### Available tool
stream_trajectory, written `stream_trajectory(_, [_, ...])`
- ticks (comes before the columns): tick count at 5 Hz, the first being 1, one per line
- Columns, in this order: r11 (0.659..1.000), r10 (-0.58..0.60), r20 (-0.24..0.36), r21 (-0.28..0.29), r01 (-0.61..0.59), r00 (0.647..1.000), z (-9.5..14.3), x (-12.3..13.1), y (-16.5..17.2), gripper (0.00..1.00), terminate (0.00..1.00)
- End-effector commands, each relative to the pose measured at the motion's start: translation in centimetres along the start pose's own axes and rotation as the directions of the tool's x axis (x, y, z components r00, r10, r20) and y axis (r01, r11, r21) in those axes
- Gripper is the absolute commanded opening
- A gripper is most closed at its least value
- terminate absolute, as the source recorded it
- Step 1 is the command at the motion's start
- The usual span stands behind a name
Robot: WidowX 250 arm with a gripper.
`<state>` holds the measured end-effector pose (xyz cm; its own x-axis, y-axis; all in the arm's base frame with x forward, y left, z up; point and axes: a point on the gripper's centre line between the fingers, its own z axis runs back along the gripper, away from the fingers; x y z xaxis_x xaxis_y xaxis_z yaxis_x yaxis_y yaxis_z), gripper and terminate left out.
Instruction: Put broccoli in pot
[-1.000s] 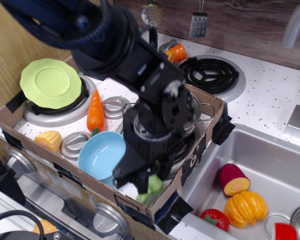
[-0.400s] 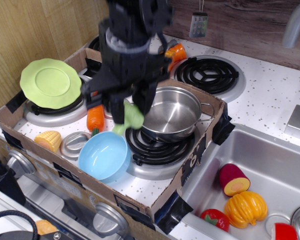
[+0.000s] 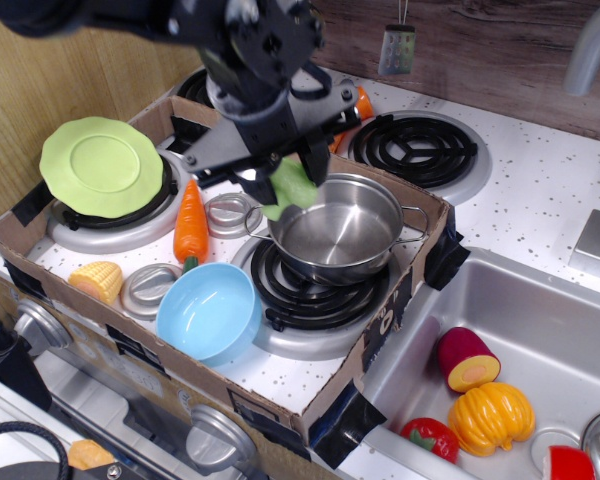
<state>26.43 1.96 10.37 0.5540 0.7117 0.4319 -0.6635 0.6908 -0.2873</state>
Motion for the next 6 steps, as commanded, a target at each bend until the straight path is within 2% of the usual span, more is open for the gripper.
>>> stream_trajectory(1, [0.984,-0.121,0.003,-0.128,0.121,0.993,-1.57,1.73,-3.85,0.0,0.0])
stream_trajectory(2, [0.958,-0.244,0.013,-0.152,0.243,0.97,-2.02,2.19,-4.46,1.0,0.0])
stream_trajectory(3, [0.925,-0.371,0.018,-0.078,0.371,0.929,-1.4,2.72,-4.73,1.0,0.0])
stream_trajectory(5, [0.925,-0.371,0.018,-0.078,0.371,0.929,-1.4,2.72,-4.73,1.0,0.0])
stream_trajectory(6, [0.925,-0.371,0.018,-0.078,0.371,0.929,-1.4,2.72,-4.73,1.0,1.0])
